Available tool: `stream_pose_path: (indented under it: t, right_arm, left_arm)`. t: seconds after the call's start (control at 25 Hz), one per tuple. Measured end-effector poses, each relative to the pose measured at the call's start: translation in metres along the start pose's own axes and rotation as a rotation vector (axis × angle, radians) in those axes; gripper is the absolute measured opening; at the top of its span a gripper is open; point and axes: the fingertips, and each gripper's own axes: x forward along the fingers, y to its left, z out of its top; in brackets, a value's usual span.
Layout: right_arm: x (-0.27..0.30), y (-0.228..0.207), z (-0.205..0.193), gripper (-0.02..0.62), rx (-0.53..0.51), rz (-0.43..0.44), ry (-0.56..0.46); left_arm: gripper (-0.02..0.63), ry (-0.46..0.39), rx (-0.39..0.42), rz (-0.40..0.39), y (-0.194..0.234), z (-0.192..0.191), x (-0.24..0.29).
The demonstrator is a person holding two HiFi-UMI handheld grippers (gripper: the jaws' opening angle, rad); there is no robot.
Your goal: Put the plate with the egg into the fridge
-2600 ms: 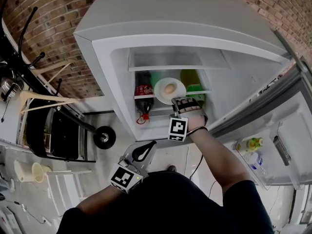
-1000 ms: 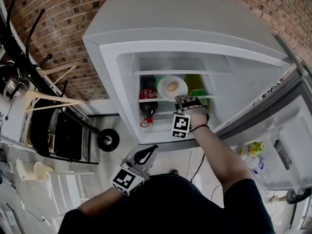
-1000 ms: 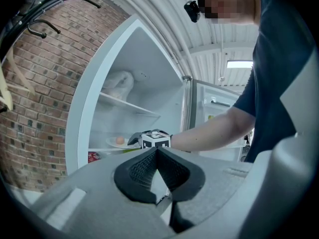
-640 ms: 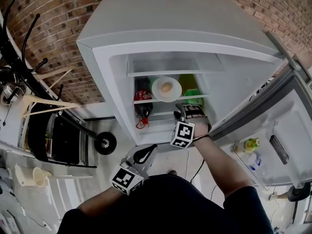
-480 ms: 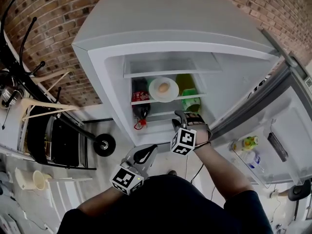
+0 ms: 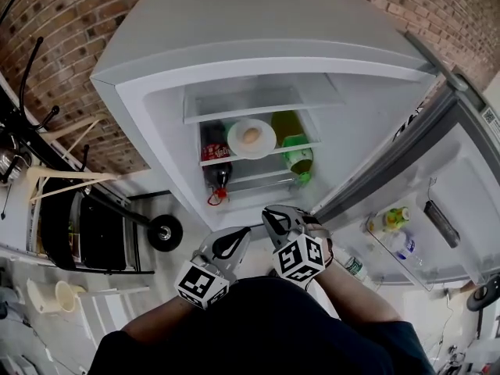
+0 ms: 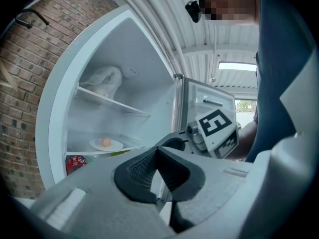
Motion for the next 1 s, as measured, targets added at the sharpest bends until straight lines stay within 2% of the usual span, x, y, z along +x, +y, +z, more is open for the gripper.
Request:
stream_pose_path:
  t: [0.24, 0.48, 0.68, 0.8, 1.0]
  right_arm:
    - [-0.027, 0.004, 0.014, 0.012, 0.198, 0.006, -0.14]
    - [-0.045, 0.007, 0.031, 0.011, 0.324, 0.028, -0.268]
    - [-0.044, 0.012, 0.025, 0.011, 0.531, 0.074, -0.313]
    - [-0.044, 0.016, 0.023, 0.011, 0.573, 0.092, -0.328]
    - [-0.045, 0.022, 0.025, 0.01, 0.583, 0.104, -0.343]
  left_arm:
    - [0.005, 0.008, -0.001, -0.014, -0.005, -0.002, 0.005]
    - [0.005, 0.013, 0.018, -0.024, -0.01, -0.001, 0.006]
    - [0.005, 0.018, 0.025, -0.024, -0.012, -0.002, 0.005]
    - [0.005, 0.022, 0.024, -0.02, -0.012, -0.003, 0.005]
    - [0.005, 0.038, 0.025, -0.021, -0.012, -0.006, 0.003]
